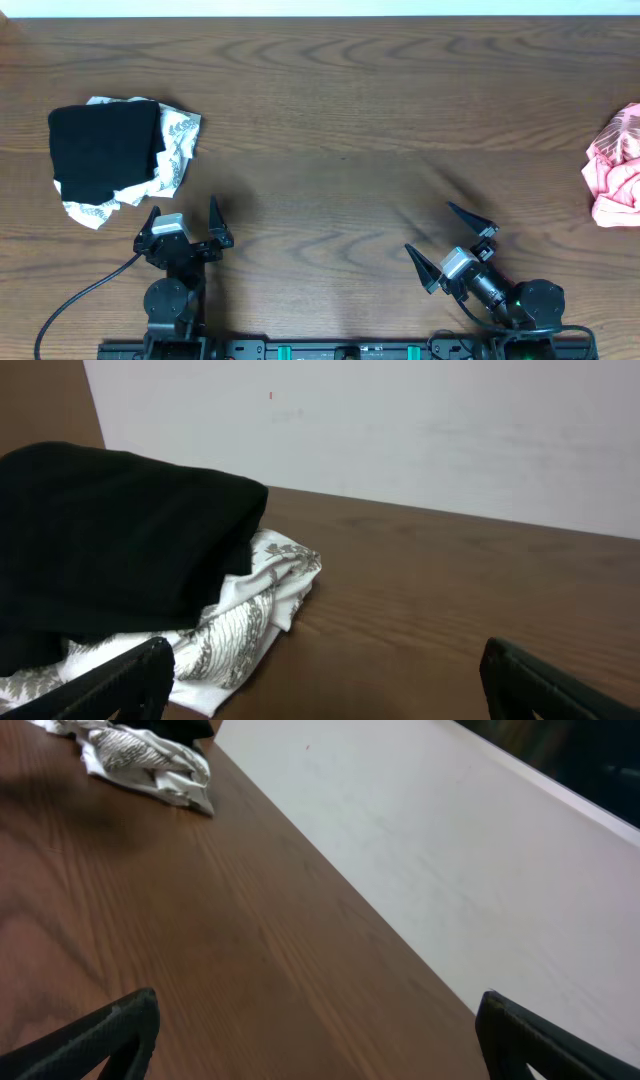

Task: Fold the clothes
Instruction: 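Raise both arms from rest and move toward the garments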

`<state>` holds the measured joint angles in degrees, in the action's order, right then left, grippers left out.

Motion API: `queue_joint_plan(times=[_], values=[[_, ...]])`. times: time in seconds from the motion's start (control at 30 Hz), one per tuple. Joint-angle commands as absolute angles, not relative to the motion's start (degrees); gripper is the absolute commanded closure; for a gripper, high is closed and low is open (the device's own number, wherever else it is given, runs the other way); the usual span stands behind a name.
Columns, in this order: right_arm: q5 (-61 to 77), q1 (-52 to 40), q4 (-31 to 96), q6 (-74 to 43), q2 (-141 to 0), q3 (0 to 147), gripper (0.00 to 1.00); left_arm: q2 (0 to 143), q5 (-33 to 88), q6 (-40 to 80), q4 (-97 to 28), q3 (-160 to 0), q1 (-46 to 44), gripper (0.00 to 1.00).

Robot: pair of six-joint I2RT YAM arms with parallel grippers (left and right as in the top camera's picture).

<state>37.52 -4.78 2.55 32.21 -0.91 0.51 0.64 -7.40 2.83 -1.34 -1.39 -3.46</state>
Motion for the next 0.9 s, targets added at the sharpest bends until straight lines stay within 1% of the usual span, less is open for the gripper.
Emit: queue_joint_plan(times=[0.0, 0.47, 0.57, 0.7, 0.87], values=[[38.0, -5.2, 2.7, 32.8, -1.0, 0.3, 0.01, 0.6, -7.1, 3.1, -3.6, -0.3, -3.2, 0.02], [38.2, -5.2, 2.6, 32.8, -1.0, 0.3, 0.01, 0.6, -6.7, 3.2, -3.6, -0.3, -3.2, 0.02], [38.5, -5.2, 1.2, 32.8, -1.0, 0.3, 0.01, 0.6, -3.8, 5.0, -3.8, -0.3, -3.2, 0.02], [43.6, -5.2, 1.3, 32.4, -1.0, 0.3, 0.01, 0.6, 1.1, 5.3, -2.4, -0.3, -3.2, 0.02], [44.4, -5.2, 3.2, 26.9, -1.0, 0.3, 0.01, 0.6, 7.2, 5.3, -2.5, -0.3, -3.2, 0.02]])
